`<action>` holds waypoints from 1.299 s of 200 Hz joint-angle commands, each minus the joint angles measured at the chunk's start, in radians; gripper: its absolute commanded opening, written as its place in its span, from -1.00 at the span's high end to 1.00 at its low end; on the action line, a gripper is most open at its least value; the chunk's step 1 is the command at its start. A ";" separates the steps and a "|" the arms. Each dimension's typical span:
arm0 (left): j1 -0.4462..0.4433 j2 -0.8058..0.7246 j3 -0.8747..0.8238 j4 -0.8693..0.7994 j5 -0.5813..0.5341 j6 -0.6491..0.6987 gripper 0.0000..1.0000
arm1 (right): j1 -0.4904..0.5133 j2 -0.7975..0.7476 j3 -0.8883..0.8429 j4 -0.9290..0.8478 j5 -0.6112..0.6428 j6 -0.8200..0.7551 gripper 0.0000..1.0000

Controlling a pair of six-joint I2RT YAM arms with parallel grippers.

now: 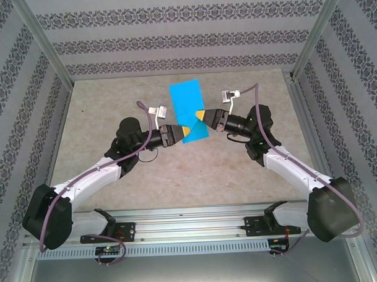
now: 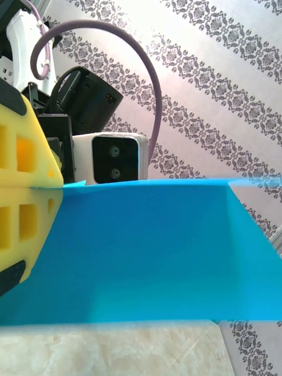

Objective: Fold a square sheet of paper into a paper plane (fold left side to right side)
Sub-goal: Turn over the paper at the center of the table.

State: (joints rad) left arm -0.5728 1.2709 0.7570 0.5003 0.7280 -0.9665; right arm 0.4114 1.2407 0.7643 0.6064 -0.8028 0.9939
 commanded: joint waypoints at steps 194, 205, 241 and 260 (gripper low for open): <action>-0.433 0.881 0.953 -1.923 -1.537 0.348 1.00 | -0.262 -0.383 0.075 -1.322 0.917 -0.602 0.13; -0.434 0.947 1.008 -1.928 -1.516 0.360 0.99 | -0.273 -0.376 0.062 -1.313 0.899 -0.600 0.13; -0.433 1.039 1.148 -1.861 -1.345 0.466 0.54 | -0.299 -0.337 0.021 -1.276 0.805 -0.587 0.12; -0.427 0.979 1.156 -1.779 -1.231 0.520 0.18 | -0.301 -0.307 0.006 -1.254 0.753 -0.582 0.11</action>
State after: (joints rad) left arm -0.9970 2.3215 1.8610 -1.3407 -0.6434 -0.5278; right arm 0.1215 0.9070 0.7925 -0.6926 0.0368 0.4164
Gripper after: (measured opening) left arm 0.318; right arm 0.443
